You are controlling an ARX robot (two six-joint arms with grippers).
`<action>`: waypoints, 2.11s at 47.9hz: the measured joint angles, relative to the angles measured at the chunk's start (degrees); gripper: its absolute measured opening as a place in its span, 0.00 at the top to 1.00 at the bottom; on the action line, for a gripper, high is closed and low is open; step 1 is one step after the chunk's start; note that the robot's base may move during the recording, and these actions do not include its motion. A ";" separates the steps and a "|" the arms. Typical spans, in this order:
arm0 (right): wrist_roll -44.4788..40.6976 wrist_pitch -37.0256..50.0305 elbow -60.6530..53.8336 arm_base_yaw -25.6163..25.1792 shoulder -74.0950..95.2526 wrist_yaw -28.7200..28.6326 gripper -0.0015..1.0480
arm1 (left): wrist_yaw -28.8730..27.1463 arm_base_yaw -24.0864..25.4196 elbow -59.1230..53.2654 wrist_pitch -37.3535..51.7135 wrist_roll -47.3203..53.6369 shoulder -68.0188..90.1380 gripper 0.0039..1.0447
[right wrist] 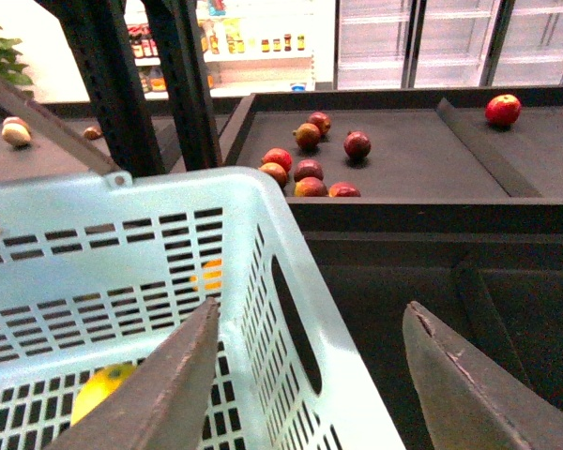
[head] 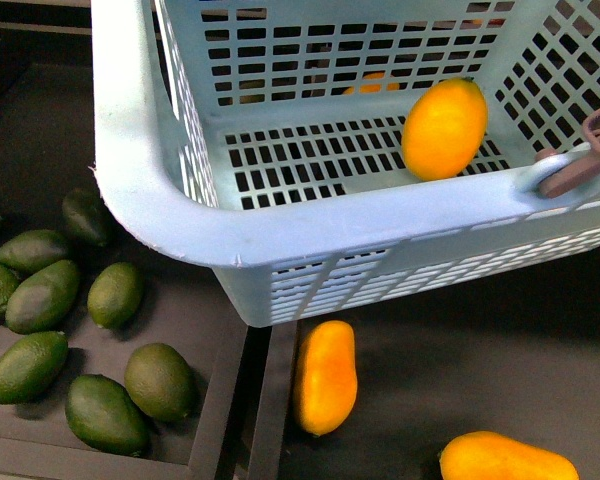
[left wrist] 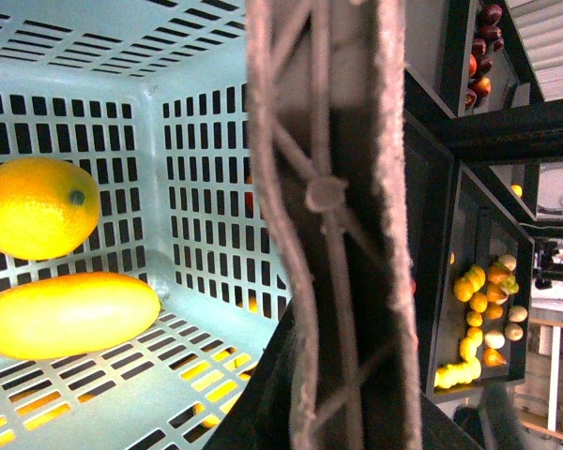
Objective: Pick lemon and mango into basket
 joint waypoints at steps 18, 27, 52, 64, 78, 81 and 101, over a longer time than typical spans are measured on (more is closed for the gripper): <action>-1.44 1.46 -11.50 -0.02 -10.32 0.09 0.97 | 0.22 0.00 0.00 0.00 -0.28 0.00 0.95; -1.73 1.25 -15.23 -0.02 -14.88 0.09 0.98 | 0.00 0.00 0.00 0.00 -0.11 0.00 0.95; -1.75 -4.46 -20.65 -0.02 -25.97 0.09 0.98 | 0.20 0.00 0.00 0.00 -0.15 0.00 0.95; -1.77 -6.80 -22.82 -0.02 -31.71 0.07 0.98 | 0.15 0.00 0.00 0.00 -0.13 0.00 0.95; -1.77 -12.68 -22.84 -0.02 -37.79 0.09 0.98 | 0.17 0.00 0.00 0.00 -0.15 0.00 0.95; -1.77 -13.70 -22.84 -0.02 -38.73 0.09 0.98 | 0.17 0.00 0.00 0.00 -0.15 0.00 0.95; -1.77 -25.38 -22.82 -0.02 -50.05 0.09 0.98 | 0.26 0.00 0.00 0.00 -0.13 0.00 0.95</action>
